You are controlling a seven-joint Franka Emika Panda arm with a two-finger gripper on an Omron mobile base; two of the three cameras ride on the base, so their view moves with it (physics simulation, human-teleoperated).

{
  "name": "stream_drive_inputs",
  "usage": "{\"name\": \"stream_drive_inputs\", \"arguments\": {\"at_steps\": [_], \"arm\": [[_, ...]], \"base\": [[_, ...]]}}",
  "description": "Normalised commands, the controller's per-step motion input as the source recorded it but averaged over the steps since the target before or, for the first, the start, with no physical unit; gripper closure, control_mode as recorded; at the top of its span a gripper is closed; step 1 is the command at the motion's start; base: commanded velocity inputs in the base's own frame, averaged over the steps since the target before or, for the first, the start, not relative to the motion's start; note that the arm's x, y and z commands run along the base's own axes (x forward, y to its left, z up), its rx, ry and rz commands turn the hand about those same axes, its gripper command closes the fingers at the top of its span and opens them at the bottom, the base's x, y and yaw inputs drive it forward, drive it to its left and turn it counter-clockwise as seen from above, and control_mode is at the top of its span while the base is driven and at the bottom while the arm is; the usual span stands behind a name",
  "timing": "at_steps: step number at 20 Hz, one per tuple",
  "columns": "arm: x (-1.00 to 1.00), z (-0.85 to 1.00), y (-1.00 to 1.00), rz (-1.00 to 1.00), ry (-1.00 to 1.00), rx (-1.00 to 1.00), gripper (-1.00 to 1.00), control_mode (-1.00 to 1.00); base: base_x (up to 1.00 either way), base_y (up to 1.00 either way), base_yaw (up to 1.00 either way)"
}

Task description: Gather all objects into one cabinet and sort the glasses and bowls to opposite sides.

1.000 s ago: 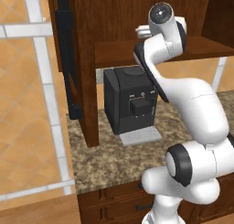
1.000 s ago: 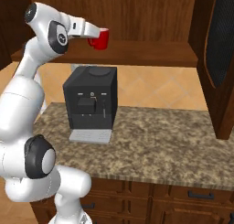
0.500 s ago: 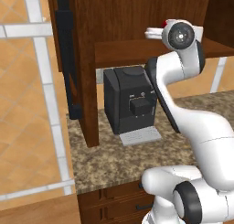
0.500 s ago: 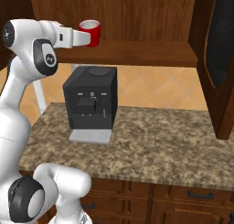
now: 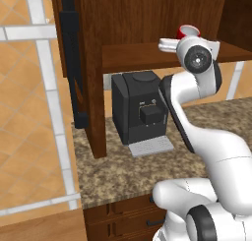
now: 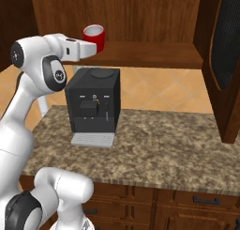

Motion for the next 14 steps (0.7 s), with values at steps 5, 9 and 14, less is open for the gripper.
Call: {"name": "stream_drive_inputs", "arguments": {"at_steps": [5,9,14], "arm": [[-0.01,0.00,0.00,0.00,0.00,0.00,1.00,-1.00],[0.00,0.00,0.01,0.00,0.00,0.00,1.00,-1.00],[-0.01,0.00,0.00,0.00,0.01,0.00,1.00,1.00]], "base": [[0.00,0.00,0.00],[0.00,0.00,0.00],[-0.28,-0.07,0.00]]}}
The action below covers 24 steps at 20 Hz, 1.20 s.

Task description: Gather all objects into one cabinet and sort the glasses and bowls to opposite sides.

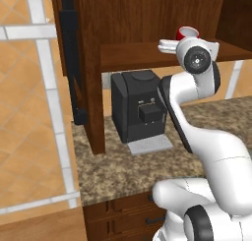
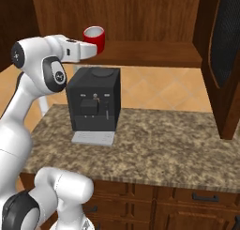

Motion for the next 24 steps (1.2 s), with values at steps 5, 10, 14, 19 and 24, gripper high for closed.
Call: {"name": "stream_drive_inputs", "arguments": {"at_steps": [5,10,14,19,24], "arm": [[0.00,0.00,0.00,0.00,0.00,0.00,1.00,1.00],[0.00,0.00,0.00,0.00,0.00,0.00,1.00,1.00],[0.00,0.00,0.00,0.00,0.00,0.00,1.00,1.00],[0.00,0.00,0.00,0.00,0.00,0.00,1.00,1.00],[0.00,0.00,0.00,0.00,0.00,0.00,1.00,1.00]], "base": [[-0.72,-0.37,-0.02],[-0.82,-0.55,-0.10],[-0.82,-0.63,-0.17],[-0.74,-0.64,-0.20],[-0.66,-0.65,-0.26]]}}
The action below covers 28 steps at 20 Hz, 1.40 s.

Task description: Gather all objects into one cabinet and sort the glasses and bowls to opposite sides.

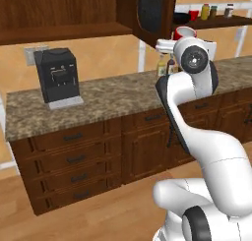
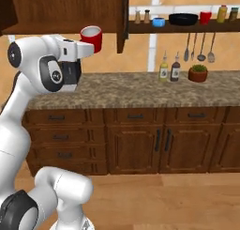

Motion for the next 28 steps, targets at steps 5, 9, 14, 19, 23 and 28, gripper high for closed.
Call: {"name": "stream_drive_inputs", "arguments": {"at_steps": [5,9,14,19,23,28], "arm": [[0.00,0.00,0.00,0.00,0.00,0.00,1.00,1.00],[0.00,0.00,0.00,0.00,0.00,0.00,1.00,1.00],[0.00,0.00,0.00,0.00,0.00,0.00,1.00,1.00],[0.00,0.00,0.00,0.00,0.00,0.00,1.00,1.00],[0.00,0.00,0.00,0.00,0.00,0.00,1.00,1.00],[0.00,0.00,0.00,0.00,0.00,0.00,1.00,1.00]], "base": [[-0.13,-0.76,-0.43],[0.38,-0.66,-0.14],[0.94,-0.63,0.20],[0.85,-0.88,0.40],[0.66,-0.94,0.42],[0.15,-0.99,0.07]]}}
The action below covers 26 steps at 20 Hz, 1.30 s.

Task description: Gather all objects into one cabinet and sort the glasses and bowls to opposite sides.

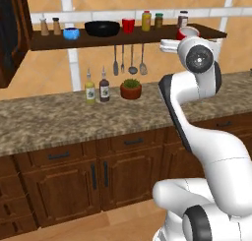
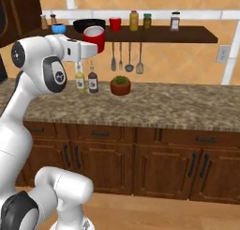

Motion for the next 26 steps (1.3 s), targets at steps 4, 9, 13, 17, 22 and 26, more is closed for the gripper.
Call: {"name": "stream_drive_inputs", "arguments": {"at_steps": [4,9,13,17,22,26], "arm": [[0.00,0.00,0.00,0.00,0.00,0.00,1.00,1.00],[0.00,0.00,0.00,0.00,0.00,0.00,1.00,1.00],[0.00,0.00,0.00,0.00,0.00,0.00,1.00,1.00],[0.00,0.00,0.00,0.00,0.00,0.00,1.00,1.00],[0.00,0.00,0.00,0.00,0.00,0.00,1.00,1.00],[0.00,0.00,0.00,0.00,0.00,0.00,1.00,1.00]], "base": [[0.29,-0.39,0.00],[0.41,0.01,0.00],[0.27,0.00,0.00],[0.11,0.00,0.03],[0.40,0.04,0.12],[0.03,0.00,0.02]]}}
